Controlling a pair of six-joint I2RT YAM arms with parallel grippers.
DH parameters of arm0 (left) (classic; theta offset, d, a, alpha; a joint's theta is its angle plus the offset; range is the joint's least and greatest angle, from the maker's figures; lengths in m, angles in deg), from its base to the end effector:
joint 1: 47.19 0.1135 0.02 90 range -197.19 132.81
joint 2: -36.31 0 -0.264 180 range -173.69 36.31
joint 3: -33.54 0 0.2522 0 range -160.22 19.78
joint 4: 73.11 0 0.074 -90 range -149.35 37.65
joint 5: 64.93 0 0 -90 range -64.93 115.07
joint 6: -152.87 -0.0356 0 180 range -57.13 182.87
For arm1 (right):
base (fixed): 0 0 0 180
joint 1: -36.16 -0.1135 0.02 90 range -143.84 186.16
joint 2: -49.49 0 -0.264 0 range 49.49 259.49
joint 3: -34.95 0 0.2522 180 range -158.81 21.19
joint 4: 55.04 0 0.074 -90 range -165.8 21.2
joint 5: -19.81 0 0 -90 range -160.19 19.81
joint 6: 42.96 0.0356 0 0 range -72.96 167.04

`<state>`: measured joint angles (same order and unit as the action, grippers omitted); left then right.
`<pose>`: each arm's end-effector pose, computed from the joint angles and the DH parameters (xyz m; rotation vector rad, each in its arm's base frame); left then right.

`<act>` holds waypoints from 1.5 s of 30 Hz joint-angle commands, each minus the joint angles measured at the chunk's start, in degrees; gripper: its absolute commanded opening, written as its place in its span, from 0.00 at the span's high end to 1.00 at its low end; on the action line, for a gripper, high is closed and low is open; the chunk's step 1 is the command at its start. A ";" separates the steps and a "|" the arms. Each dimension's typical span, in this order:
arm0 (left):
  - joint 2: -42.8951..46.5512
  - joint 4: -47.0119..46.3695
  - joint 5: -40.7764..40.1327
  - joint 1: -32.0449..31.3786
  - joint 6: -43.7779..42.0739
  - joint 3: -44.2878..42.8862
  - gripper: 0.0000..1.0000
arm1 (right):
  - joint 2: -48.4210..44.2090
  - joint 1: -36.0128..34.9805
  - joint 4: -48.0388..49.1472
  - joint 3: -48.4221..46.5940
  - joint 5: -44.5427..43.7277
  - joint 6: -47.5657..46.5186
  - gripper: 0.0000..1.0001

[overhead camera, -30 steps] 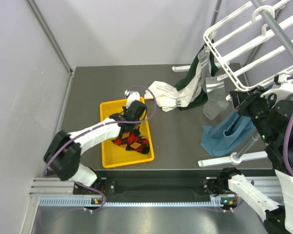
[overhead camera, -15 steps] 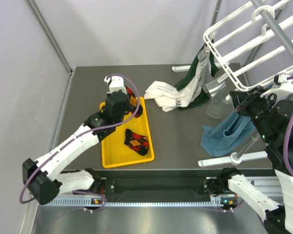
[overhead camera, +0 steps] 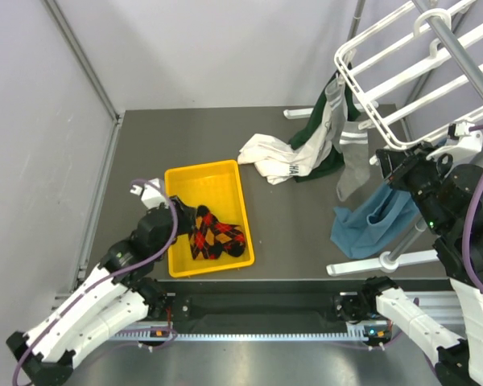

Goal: Clip the socks to the hanger
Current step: Place the sock in the bin, then pick up the sock from the bin.

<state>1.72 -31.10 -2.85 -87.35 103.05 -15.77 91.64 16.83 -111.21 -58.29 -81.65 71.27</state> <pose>0.1180 -0.0777 0.2791 -0.3015 1.9879 -0.4038 0.0883 0.0235 0.4773 0.2242 1.6589 0.4106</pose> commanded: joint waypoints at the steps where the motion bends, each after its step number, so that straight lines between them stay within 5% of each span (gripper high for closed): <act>1: 5.93 2.33 0.23 0.17 0.52 -1.89 0.47 | 0.39 0.00 -3.91 1.35 3.03 0.64 1.00; 2: 6.37 1.29 0.24 0.17 -0.27 -2.15 0.36 | 0.21 -0.09 -3.99 1.43 2.94 0.56 1.00; 5: 3.93 0.75 -2.39 0.17 -0.11 -3.56 0.30 | 0.12 0.00 -4.08 1.52 3.20 0.82 1.00; 12: -21.62 16.81 -6.17 0.17 18.74 -14.89 0.40 | 0.30 0.00 -4.70 0.56 3.11 0.47 1.00; 21: -28.42 32.04 -11.80 0.61 43.65 -13.50 0.52 | -0.05 0.00 -4.96 0.38 2.94 0.03 1.00; 35: -35.98 15.71 -8.20 4.21 40.77 -4.44 0.62 | -0.32 -0.09 -4.61 1.52 2.59 -0.32 1.00; 45: -39.24 8.58 -5.65 4.21 38.65 -1.89 0.57 | -0.32 0.00 -4.87 1.70 2.15 -0.15 1.00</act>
<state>-36.40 -18.99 -8.86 -83.33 142.17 -18.64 91.09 16.83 -111.02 -57.92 -81.30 71.53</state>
